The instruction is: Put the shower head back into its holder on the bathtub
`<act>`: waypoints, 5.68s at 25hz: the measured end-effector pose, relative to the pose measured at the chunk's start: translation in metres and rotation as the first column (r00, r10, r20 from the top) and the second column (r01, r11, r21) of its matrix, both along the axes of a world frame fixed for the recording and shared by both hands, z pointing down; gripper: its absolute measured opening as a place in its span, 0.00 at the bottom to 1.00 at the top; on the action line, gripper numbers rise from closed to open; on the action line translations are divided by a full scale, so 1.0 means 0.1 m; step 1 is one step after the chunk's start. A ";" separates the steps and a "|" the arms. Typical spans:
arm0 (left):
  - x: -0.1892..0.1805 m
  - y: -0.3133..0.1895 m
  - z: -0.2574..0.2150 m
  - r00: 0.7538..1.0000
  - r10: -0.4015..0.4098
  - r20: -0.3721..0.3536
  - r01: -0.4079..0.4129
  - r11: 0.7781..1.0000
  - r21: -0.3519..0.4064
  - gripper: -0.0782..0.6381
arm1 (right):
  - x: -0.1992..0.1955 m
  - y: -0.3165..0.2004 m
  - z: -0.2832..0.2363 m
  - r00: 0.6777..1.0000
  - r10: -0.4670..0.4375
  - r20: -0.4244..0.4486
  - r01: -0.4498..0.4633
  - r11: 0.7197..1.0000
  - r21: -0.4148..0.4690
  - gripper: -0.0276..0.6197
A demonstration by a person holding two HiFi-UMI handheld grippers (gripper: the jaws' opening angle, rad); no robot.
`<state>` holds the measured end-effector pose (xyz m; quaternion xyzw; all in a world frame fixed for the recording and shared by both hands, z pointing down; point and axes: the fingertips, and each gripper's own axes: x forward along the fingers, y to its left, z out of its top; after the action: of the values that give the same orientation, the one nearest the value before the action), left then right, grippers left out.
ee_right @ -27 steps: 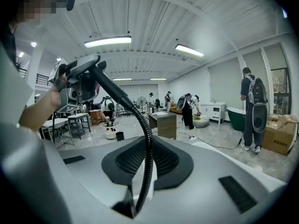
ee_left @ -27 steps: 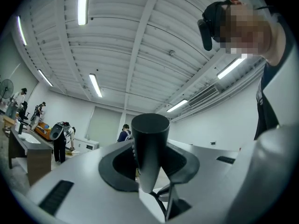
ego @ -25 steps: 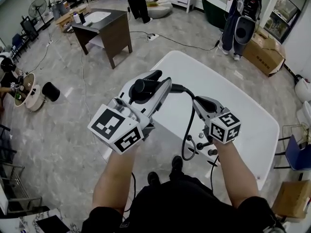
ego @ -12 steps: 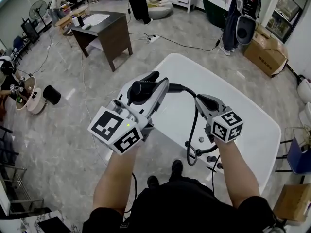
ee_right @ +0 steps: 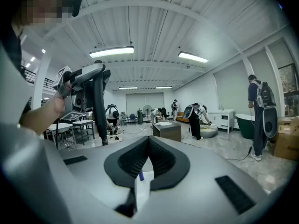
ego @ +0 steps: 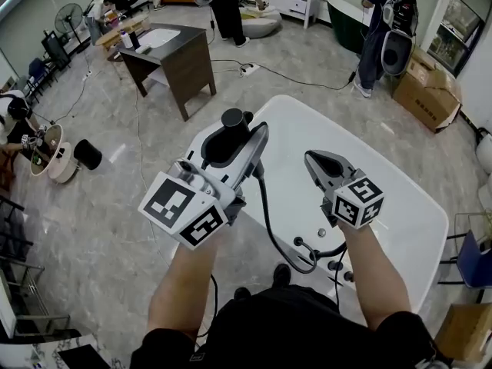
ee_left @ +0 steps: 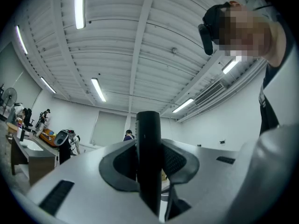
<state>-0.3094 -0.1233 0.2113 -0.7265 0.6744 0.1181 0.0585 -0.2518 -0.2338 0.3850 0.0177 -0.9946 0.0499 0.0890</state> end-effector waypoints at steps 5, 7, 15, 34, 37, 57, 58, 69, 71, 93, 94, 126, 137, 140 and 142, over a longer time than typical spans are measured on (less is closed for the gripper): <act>-0.01 -0.08 -0.06 1.000 0.009 -0.005 -0.009 1.000 0.008 0.28 | -0.01 0.31 0.21 0.987 -0.161 -0.024 0.158 0.983 -0.097 0.22; 0.00 -0.09 -0.05 1.000 0.011 0.001 -0.011 1.000 0.003 0.28 | 0.01 0.51 0.42 0.973 -0.224 -0.051 0.214 0.964 -0.158 0.34; 0.07 -0.02 -0.12 0.996 0.070 -0.047 -0.069 0.997 0.032 0.28 | -0.09 1.10 1.16 0.945 -0.289 -0.154 0.241 0.932 -0.271 0.45; 0.02 0.09 0.07 0.999 0.025 0.028 -0.025 1.000 -0.006 0.28 | -0.11 0.44 1.16 0.978 -0.061 -0.198 0.034 0.990 -0.134 0.15; -0.02 0.04 0.17 0.999 -0.004 0.053 0.006 1.000 -0.024 0.27 | -0.08 0.09 1.02 0.982 0.019 -0.186 -0.042 0.992 -0.118 0.14; -0.14 0.08 0.38 0.999 -0.033 0.000 0.033 0.999 -0.007 0.27 | 0.09 -0.13 0.82 0.978 0.097 -0.185 -0.114 0.990 -0.085 0.15; -0.11 0.09 0.38 1.000 -0.021 -0.006 0.021 1.000 -0.007 0.27 | 0.14 -0.06 0.89 0.977 0.091 -0.195 -0.112 0.989 -0.098 0.15; 0.50 0.28 0.45 0.988 0.157 -0.001 -0.157 0.987 -0.020 0.27 | 0.66 0.67 1.50 0.954 0.072 -0.290 -0.136 0.969 -0.208 0.18; 0.62 0.36 0.47 0.982 0.189 -0.006 -0.190 0.982 -0.020 0.27 | 0.79 0.78 1.55 0.950 0.081 -0.300 -0.149 0.966 -0.213 0.19; 1.63 0.34 1.04 0.972 0.231 0.037 -0.218 0.953 -0.210 0.27 | 2.07 1.13 0.88 0.968 0.217 -0.124 -0.240 0.943 -0.229 0.12; 1.68 0.32 1.09 0.974 0.222 0.038 -0.209 0.953 -0.221 0.27 | 2.12 1.15 0.82 0.971 0.212 -0.108 -0.232 0.946 -0.225 0.11; 2.02 -0.61 3.33 0.968 0.249 -0.011 -0.207 0.781 -0.589 0.27 | 2.36 0.59 1.14 0.963 0.243 -0.121 -0.270 0.904 -0.332 0.07; 2.02 -0.71 4.20 0.963 0.256 -0.084 -0.239 0.670 -0.703 0.27 | 2.43 0.58 1.42 0.947 0.274 -0.167 -0.318 0.873 -0.370 0.07; 2.05 -0.71 4.35 0.957 0.277 -0.079 -0.246 0.640 -0.728 0.27 | 2.44 0.57 1.46 0.940 0.289 -0.180 -0.338 0.861 -0.380 0.07; 2.09 -0.71 4.47 0.953 0.292 -0.076 -0.249 0.618 -0.746 0.27 | 2.44 0.57 1.50 0.939 0.292 -0.183 -0.342 0.858 -0.385 0.07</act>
<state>-0.1009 -0.1940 0.6585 -0.7817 0.5440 -0.1810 -0.2456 -0.0078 -0.1766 0.5347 0.1650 -0.9381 0.2706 0.1399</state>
